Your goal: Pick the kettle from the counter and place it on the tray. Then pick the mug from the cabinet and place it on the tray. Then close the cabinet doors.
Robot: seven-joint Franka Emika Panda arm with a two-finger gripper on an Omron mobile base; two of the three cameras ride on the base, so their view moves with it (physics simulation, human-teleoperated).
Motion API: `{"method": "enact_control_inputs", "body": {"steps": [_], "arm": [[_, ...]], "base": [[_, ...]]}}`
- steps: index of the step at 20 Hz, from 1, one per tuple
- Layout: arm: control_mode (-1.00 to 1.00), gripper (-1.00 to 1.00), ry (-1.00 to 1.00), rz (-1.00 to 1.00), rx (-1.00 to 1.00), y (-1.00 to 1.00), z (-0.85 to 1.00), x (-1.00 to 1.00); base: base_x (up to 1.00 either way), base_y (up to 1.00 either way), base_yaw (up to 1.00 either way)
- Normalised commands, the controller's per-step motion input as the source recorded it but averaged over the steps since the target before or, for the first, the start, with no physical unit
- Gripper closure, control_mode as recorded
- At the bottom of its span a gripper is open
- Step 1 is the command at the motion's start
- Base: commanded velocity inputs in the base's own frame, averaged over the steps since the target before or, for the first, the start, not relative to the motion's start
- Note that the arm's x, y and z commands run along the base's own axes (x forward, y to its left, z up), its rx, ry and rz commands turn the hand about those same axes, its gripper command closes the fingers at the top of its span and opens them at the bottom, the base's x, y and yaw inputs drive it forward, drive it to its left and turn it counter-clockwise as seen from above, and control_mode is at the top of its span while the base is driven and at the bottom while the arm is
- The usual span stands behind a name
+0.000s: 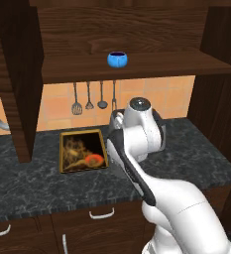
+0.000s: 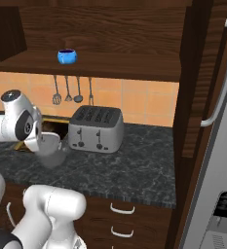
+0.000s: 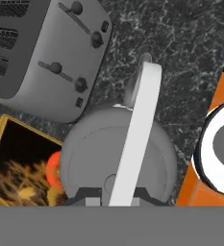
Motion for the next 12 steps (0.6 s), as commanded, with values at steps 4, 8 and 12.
{"method": "enact_control_inputs", "body": {"steps": [4, 8, 12], "arm": [[-1.0, 1.0, -0.22, 0.0, -0.01, 0.61, 0.23, 0.19], [-1.0, 1.0, -0.18, 0.0, -0.02, 0.48, 0.23, 0.29], [-1.0, 1.0, -0.05, 0.03, 0.0, 0.35, 0.11, 0.4]], "base": [[0.0, 0.0, 0.0], [0.0, 0.0, 0.0], [0.0, 0.0, 0.0]]}}
